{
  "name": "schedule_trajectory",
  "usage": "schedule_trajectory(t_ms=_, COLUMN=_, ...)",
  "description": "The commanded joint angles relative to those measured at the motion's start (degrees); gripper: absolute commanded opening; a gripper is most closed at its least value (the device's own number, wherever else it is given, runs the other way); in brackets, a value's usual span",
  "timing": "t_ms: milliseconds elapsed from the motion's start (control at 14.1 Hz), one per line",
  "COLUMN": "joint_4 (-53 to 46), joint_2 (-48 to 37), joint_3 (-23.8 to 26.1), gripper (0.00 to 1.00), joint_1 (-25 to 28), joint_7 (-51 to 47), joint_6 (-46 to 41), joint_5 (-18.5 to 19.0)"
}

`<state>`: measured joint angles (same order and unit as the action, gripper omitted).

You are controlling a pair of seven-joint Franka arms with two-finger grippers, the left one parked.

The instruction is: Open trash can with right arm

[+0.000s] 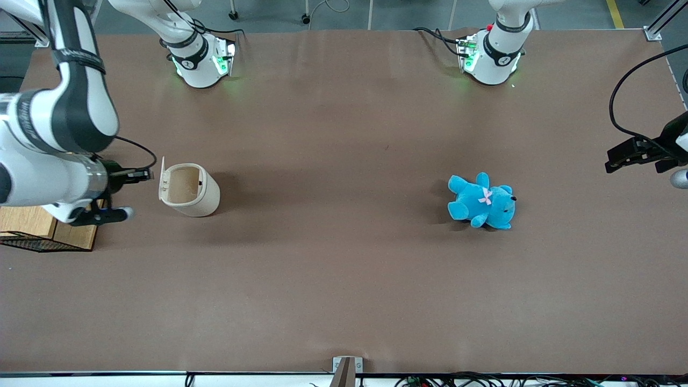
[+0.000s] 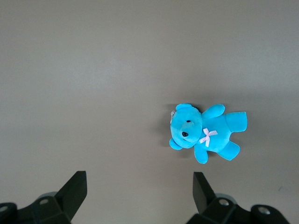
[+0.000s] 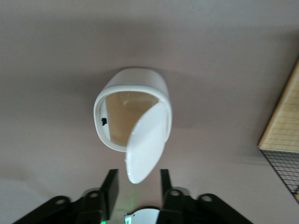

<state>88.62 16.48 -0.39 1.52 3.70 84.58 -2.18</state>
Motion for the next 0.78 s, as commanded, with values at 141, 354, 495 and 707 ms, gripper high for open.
schedule_trajectory(t_ms=141, joint_4=-3.7, joint_2=-6.4, joint_3=0.4, gripper=1.0, joint_1=-3.6, joint_7=1.0, joint_6=1.7, joint_5=0.2)
schedule_trajectory(t_ms=354, joint_4=-4.2, joint_2=-11.0, joint_3=0.6, gripper=1.0, joint_1=-3.6, joint_7=1.0, joint_6=4.5, joint_5=0.4)
schedule_trajectory(t_ms=495, joint_4=-4.2, joint_2=-13.7, joint_3=0.6, gripper=1.0, joint_1=-3.6, joint_7=1.0, joint_6=4.5, joint_5=0.5)
schedule_trajectory(t_ms=707, joint_4=-3.9, joint_2=-16.0, joint_3=0.8, gripper=1.0, joint_1=-3.4, joint_7=0.9, joint_6=4.1, joint_5=0.5)
